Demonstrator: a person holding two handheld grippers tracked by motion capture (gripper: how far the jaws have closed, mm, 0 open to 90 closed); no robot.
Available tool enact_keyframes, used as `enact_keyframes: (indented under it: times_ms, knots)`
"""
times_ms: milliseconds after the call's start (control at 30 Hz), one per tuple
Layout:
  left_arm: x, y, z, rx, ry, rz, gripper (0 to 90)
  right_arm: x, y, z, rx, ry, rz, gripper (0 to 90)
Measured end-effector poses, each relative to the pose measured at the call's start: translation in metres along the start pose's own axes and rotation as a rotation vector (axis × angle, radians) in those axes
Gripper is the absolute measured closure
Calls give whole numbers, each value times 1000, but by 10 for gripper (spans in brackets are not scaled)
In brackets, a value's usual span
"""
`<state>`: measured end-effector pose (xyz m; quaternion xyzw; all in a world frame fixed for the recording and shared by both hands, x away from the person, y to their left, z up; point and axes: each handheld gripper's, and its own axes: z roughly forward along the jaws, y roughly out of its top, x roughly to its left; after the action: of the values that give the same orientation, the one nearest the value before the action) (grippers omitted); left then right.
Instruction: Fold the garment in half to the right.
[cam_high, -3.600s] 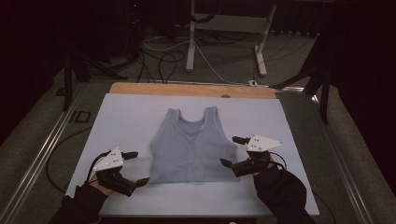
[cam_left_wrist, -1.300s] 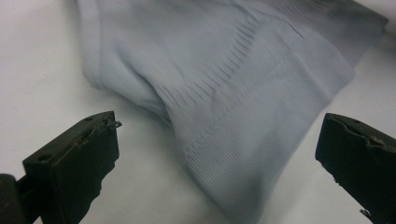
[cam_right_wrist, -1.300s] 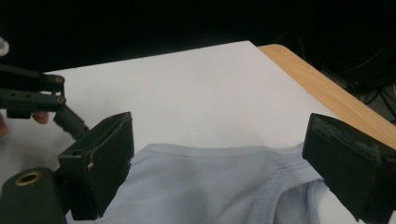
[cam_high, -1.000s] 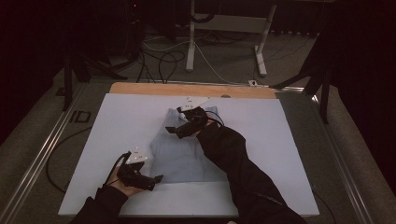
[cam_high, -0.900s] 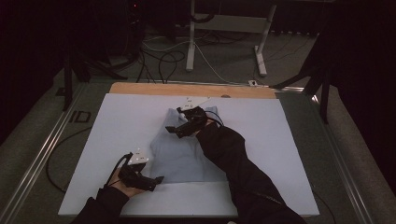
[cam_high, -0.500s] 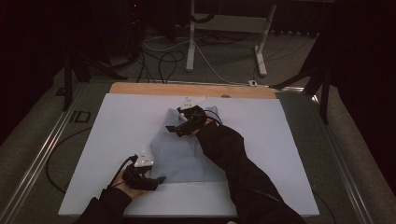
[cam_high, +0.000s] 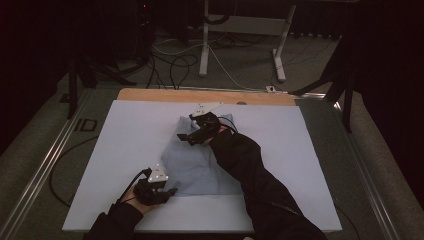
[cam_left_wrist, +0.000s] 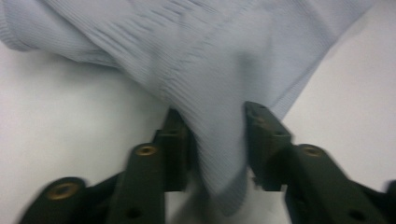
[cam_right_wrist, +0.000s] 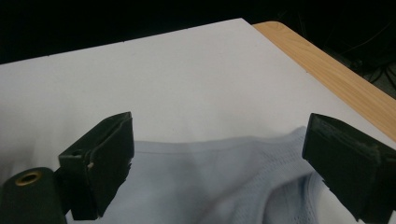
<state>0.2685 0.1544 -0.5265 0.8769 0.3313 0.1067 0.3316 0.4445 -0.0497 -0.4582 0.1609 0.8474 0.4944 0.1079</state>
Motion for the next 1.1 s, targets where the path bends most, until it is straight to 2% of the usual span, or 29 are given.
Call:
enact_keyframes:
  times_ms: [133, 200, 333, 567, 800, 833, 933, 967, 1033, 1067, 1100]
  knots:
    - [3, 1, -1, -14, -3, -20, 810, -2, 1, 1, 4, -15, 1, 90]
    - [5, 2, -2, -24, -16, -37, 858, -4, 1, 1, -3, -12, 20, 91]
    - [6, 5, -5, -27, -28, -46, 865, -6, 2, 3, 7, -20, 12, 90]
    - [4, 8, -9, -65, -21, -28, 866, -10, 5, 9, 6, -30, 21, 91]
    - [4, 7, -8, -82, -24, -21, 865, -12, 7, 22, 15, -68, 31, 90]
    - [4, 6, -8, -84, -28, -21, 865, -14, 8, 28, 20, -95, 45, 90]
    - [4, 6, -8, -97, -25, -20, 865, -17, 9, 35, 19, -130, 90, 90]
    - [4, 6, -8, -97, -25, -20, 865, -17, 9, 35, 19, -130, 90, 90]
    - [5, 6, -9, -103, -28, -32, 865, -22, 10, 42, 42, -193, 128, 90]
    - [5, 6, -9, -103, -28, -32, 866, -22, 10, 42, 42, -193, 128, 90]
    - [4, 6, -9, -105, -29, -32, 866, -24, 10, 44, 57, -214, 146, 90]
